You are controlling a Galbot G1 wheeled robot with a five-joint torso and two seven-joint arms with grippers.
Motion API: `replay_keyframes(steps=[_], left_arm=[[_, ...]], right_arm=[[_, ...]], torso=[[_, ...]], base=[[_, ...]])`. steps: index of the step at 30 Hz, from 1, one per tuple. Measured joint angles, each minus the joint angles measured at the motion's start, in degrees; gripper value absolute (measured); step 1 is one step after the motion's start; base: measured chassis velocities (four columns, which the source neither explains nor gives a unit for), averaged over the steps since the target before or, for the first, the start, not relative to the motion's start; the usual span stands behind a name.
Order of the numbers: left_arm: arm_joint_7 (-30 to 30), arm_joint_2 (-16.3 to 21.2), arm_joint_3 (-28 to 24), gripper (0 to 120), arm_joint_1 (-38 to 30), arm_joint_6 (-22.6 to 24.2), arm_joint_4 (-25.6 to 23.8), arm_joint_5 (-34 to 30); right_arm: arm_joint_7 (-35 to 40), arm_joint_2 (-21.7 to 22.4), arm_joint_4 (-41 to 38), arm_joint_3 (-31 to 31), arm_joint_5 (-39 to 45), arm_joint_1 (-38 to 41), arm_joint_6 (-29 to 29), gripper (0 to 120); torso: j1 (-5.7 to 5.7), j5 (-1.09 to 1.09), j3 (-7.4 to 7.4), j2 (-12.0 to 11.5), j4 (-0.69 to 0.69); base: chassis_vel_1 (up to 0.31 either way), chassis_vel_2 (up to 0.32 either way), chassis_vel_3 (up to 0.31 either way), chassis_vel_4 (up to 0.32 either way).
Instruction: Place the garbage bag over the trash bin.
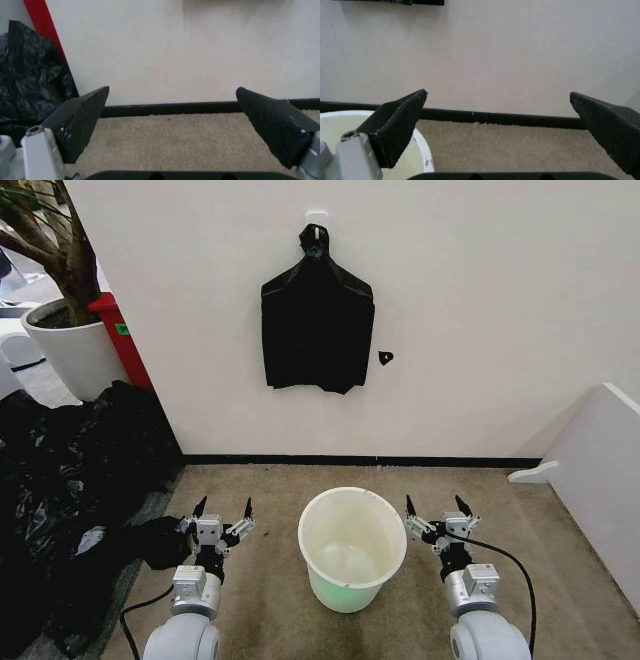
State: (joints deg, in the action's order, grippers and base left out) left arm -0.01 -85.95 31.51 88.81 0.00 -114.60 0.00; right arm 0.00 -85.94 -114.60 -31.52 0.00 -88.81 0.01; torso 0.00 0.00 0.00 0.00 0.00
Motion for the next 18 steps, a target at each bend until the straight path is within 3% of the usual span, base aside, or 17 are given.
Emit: replay_keyframes(steps=[18], left_arm=[[0.0, 0.0, 0.0, 100, 0.0, 0.0, 0.0, 0.0]], right_arm=[[0.0, 0.0, 0.0, 0.0, 0.0, 0.0, 0.0, 100]], torso=[[0.0, 0.0, 0.0, 0.0, 0.0]], base=[[0.0, 0.0, 0.0, 0.0]])
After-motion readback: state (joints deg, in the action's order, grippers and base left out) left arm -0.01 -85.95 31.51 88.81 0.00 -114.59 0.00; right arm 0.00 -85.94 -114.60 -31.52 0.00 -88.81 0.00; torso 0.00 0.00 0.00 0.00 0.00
